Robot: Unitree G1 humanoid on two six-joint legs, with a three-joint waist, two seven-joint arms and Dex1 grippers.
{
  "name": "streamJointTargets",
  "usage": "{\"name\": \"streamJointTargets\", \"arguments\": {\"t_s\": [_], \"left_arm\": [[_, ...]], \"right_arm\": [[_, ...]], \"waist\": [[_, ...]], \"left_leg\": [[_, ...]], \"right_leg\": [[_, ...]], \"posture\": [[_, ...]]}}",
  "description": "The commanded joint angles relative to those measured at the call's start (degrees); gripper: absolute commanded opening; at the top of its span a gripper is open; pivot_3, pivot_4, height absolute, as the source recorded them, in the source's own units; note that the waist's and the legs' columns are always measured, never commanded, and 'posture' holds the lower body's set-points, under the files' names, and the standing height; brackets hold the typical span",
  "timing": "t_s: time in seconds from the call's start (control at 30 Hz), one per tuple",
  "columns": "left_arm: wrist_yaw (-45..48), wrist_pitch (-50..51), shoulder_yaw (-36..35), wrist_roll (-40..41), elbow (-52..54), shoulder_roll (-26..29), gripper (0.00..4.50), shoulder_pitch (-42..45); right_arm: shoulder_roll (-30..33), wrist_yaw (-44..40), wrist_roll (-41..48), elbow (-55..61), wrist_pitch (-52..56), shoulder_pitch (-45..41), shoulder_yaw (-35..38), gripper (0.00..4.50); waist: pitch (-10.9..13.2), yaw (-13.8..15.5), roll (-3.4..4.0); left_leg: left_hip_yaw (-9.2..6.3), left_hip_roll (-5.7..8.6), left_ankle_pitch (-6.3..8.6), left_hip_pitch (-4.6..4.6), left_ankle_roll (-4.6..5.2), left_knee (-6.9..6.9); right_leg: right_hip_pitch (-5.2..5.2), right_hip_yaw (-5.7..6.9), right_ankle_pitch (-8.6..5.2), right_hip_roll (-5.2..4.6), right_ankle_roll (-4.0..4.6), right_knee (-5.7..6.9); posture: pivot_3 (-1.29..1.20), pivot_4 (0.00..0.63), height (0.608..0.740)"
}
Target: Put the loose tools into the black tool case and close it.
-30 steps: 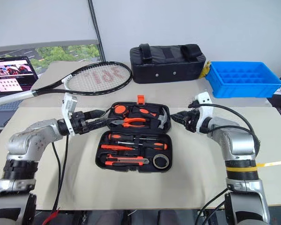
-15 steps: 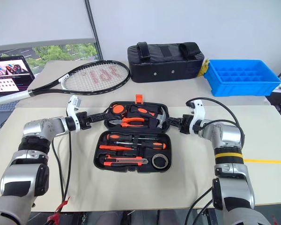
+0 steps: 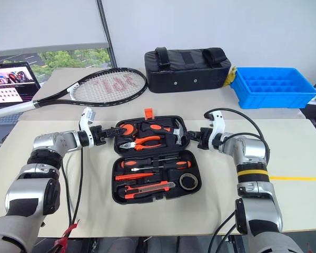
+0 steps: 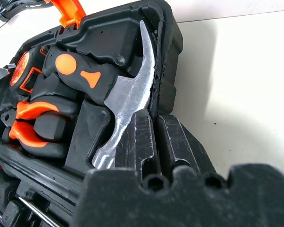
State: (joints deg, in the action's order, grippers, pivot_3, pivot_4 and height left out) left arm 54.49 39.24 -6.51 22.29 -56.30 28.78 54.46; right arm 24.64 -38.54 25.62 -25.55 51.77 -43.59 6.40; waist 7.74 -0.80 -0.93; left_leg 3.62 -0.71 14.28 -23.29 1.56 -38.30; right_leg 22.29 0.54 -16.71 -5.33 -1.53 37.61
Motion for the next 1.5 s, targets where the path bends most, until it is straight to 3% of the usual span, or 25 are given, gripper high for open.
{"name": "streamJointTargets", "arguments": {"t_s": [0.03,0.17,0.83,0.93,1.0,1.03,1.07,1.1,1.3,1.5], "left_arm": [[3.14,0.04,1.49,-1.58,1.54,-0.60,4.50,0.09],[7.81,3.22,2.21,-0.81,6.25,0.43,4.50,-1.67],[5.53,10.15,0.01,-1.06,11.75,1.41,4.50,-6.20],[5.28,10.70,-0.91,-0.22,12.39,1.14,3.88,-6.45],[4.77,10.98,-1.17,-0.03,12.62,0.93,3.17,-6.56],[4.71,11.13,-1.03,-0.01,13.11,0.82,3.13,-6.85],[4.80,11.18,-0.92,0.05,13.47,0.76,2.47,-7.16],[4.95,11.29,-0.85,0.17,13.82,0.74,2.30,-7.41],[5.14,11.61,-1.39,1.14,14.40,0.53,0.13,-7.26],[0.03,5.78,-6.25,1.57,7.82,-1.04,0.03,-2.12]], "right_arm": [[-0.34,0.83,0.48,1.12,-2.14,-1.69,2.06,0.05],[-0.80,3.28,0.18,0.52,-2.64,-1.96,3.54,0.05],[-1.89,9.50,-0.19,-4.42,-6.64,-4.04,6.28,0.05],[-1.97,9.49,-0.19,-4.45,-6.90,-3.92,6.13,0.00],[-2.08,9.51,-0.21,-4.30,-7.02,-3.78,6.00,0.00],[-2.14,9.51,-0.22,-4.23,-7.04,-3.72,5.94,0.00],[-2.17,9.50,-0.24,-4.19,-7.08,-3.70,5.86,0.00],[-2.15,9.44,-0.32,-4.18,-7.17,-3.70,5.73,0.00],[-2.18,9.22,-0.44,-4.17,-7.39,-3.82,5.68,0.00],[-2.38,9.52,0.73,-4.85,-8.25,-4.84,7.63,0.00]], "waist": [[0.00,-0.01,0.00],[0.00,-0.03,0.00],[0.00,0.06,0.00],[0.00,0.04,0.00],[0.00,0.03,0.00],[0.00,0.04,0.00],[0.00,0.05,0.00],[0.00,0.03,0.00],[-0.01,0.13,0.01],[0.00,0.22,0.01]], "left_leg": [[0.00,0.00,0.00,0.00,0.00,0.00],[0.00,-0.01,-0.03,0.01,-0.05,0.00],[-0.01,0.00,-0.03,0.02,-0.05,-0.01],[-0.02,0.00,-0.03,0.03,-0.05,-0.01],[-0.02,0.00,-0.04,0.03,-0.06,-0.01],[-0.02,0.00,-0.03,0.03,-0.06,-0.01],[-0.02,0.00,-0.04,0.02,-0.06,-0.01],[-0.02,0.00,-0.04,0.02,-0.06,-0.01],[-0.03,0.00,-0.04,0.04,-0.06,-0.01],[-0.05,0.01,0.00,0.07,0.03,-0.01]], "right_leg": [[0.00,0.00,0.00,0.01,0.00,0.01],[0.00,0.00,0.00,0.02,0.00,0.04],[0.00,-0.03,0.00,-0.03,0.00,0.10],[-0.01,-0.03,0.00,-0.02,0.00,0.11],[0.00,-0.03,0.00,-0.02,0.00,0.12],[0.00,-0.02,0.00,-0.02,0.00,0.12],[0.00,-0.02,0.00,-0.02,0.00,0.12],[0.00,-0.02,0.00,-0.03,0.00,0.12],[0.00,-0.01,0.00,-0.04,0.01,0.18],[-0.01,0.00,0.01,-0.06,0.01,0.32]], "posture": [[0.00,0.150,0.729],[0.00,0.150,0.729],[0.00,0.150,0.729],[0.00,0.150,0.729],[0.00,0.150,0.729],[0.00,0.150,0.729],[0.00,0.150,0.729],[0.00,0.150,0.729],[0.00,0.150,0.729],[0.00,0.150,0.729]]}}
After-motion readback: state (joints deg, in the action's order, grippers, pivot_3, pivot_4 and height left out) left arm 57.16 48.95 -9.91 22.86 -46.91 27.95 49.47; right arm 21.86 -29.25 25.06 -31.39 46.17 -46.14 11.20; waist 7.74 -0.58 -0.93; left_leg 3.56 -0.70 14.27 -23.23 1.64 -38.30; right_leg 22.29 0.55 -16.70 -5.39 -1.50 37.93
